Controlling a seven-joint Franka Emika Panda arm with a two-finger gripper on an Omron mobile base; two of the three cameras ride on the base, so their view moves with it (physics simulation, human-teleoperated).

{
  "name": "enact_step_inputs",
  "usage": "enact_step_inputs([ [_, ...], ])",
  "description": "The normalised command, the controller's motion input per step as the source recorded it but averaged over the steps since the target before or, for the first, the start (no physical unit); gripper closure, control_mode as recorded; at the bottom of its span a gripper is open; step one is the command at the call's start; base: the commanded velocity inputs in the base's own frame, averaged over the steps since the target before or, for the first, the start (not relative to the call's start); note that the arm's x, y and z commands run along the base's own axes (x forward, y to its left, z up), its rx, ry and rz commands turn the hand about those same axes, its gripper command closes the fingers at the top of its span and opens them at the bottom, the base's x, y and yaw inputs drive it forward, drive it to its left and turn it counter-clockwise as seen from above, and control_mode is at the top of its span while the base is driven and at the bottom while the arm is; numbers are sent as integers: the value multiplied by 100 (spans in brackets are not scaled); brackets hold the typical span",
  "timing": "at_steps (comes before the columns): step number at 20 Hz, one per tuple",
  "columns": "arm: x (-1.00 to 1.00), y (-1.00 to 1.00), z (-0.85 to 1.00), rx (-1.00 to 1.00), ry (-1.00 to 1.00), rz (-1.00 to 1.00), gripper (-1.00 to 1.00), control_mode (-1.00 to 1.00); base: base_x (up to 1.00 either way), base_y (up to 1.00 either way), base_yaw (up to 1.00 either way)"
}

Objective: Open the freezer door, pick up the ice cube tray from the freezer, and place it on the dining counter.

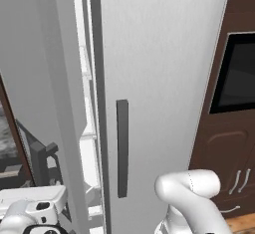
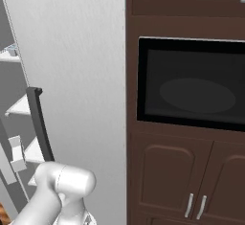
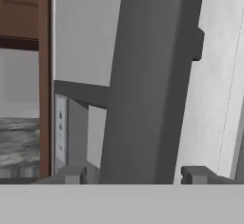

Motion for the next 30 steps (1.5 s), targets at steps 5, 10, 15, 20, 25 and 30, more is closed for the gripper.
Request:
enact_step_inputs([
  [5,0,0,0,0,0,0,-100,-100,0,0,0],
  [10,-2,0,0,0,0,0,-100,-100,0,0,0],
  [15,-57,0,3,0,0,2,-100,-100,0,0,0],
  [20,-58,-16,28,0,1,0,-100,-100,0,0,0],
  [25,0,-84,31,1,2,3,-100,-100,0,0,0],
  [30,0,-100,30,3,0,11,-100,-100,0,0,0],
])
